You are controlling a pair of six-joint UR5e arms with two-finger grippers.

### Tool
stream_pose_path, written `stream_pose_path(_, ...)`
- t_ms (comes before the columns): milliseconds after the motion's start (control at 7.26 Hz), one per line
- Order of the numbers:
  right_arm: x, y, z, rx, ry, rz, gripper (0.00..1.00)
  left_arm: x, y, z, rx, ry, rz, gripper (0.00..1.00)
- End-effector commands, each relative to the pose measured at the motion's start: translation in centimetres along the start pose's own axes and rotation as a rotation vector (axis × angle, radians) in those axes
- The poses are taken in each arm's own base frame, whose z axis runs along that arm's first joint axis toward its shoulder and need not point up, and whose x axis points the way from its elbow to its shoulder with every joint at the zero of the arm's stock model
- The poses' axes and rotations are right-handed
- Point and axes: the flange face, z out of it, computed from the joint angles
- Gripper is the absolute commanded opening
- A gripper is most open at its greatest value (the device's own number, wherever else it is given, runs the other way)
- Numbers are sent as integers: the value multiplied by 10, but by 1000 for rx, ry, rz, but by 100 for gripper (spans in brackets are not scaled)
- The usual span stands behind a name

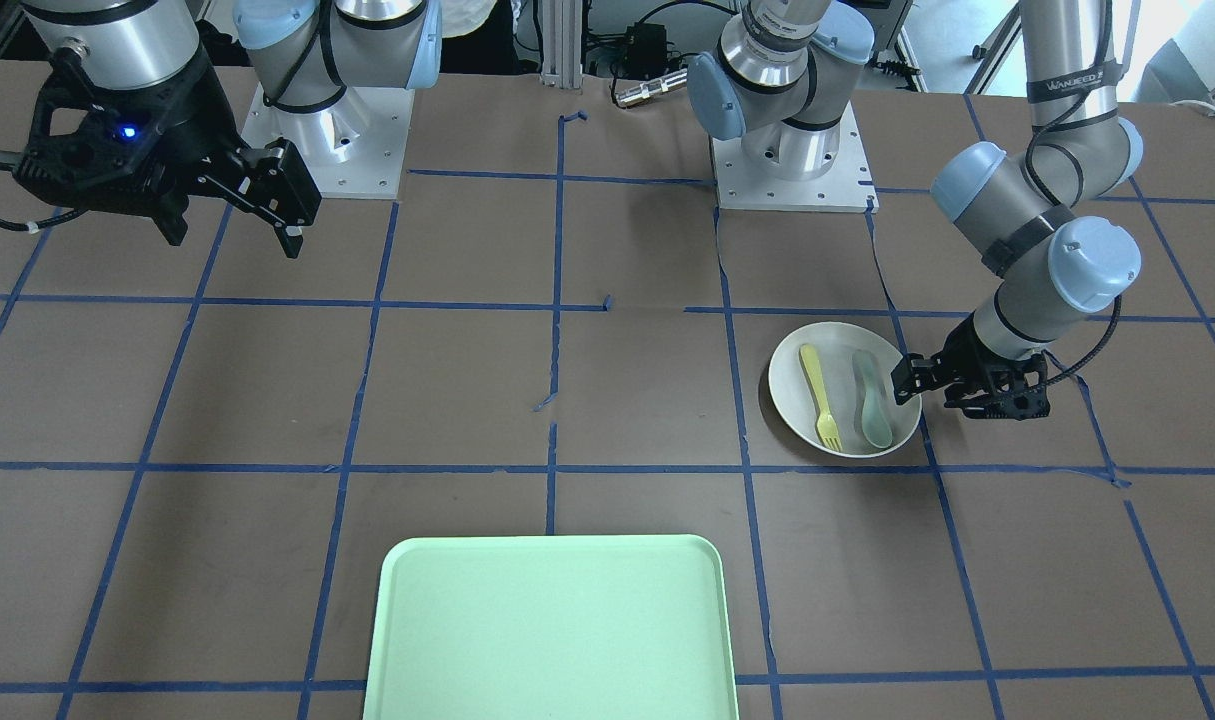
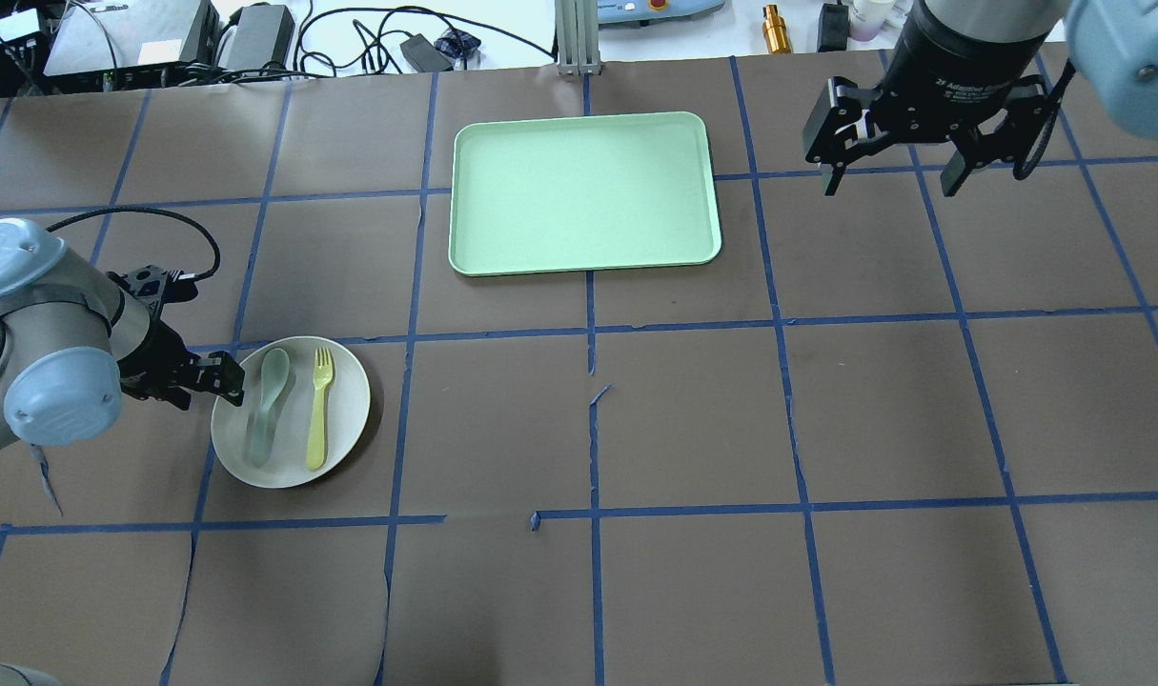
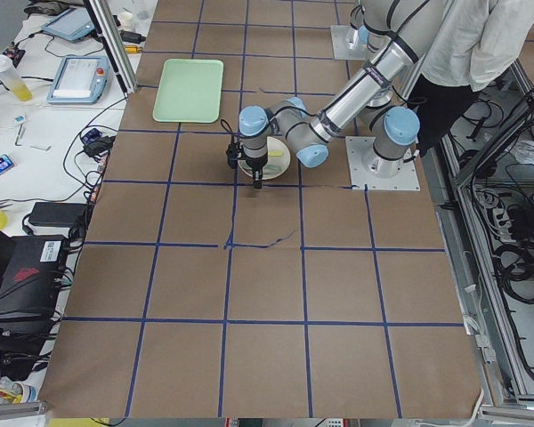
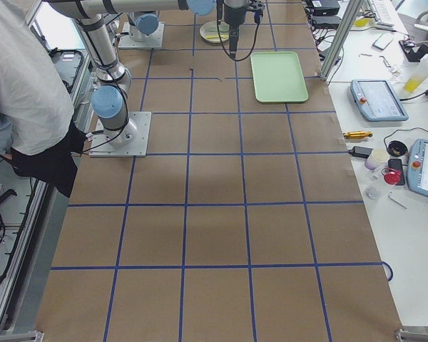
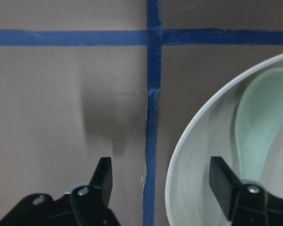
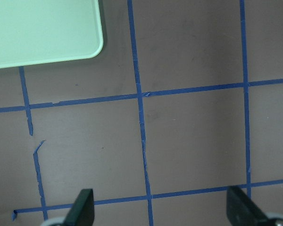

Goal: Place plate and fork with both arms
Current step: 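Lower the left gripper to the white plate's rim and grasp it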

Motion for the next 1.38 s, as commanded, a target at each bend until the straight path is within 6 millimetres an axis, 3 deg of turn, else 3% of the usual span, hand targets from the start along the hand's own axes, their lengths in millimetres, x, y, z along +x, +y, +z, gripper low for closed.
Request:
stream_pose_path(0, 0, 0, 0, 0, 0, 0, 100, 0, 2, 4, -10, -7, -1, 58)
stream_pose_path(275, 0, 0, 0, 0, 0, 0, 100, 1, 3, 4, -17, -3, -7, 0)
stream_pose_path(689, 0, 0, 0, 0, 0, 0, 100, 0, 0, 0, -3, 2, -5, 0)
stream_pose_path(1240, 0, 0, 0, 0, 0, 0, 100, 4, -12, -26, 92, 64, -4, 0)
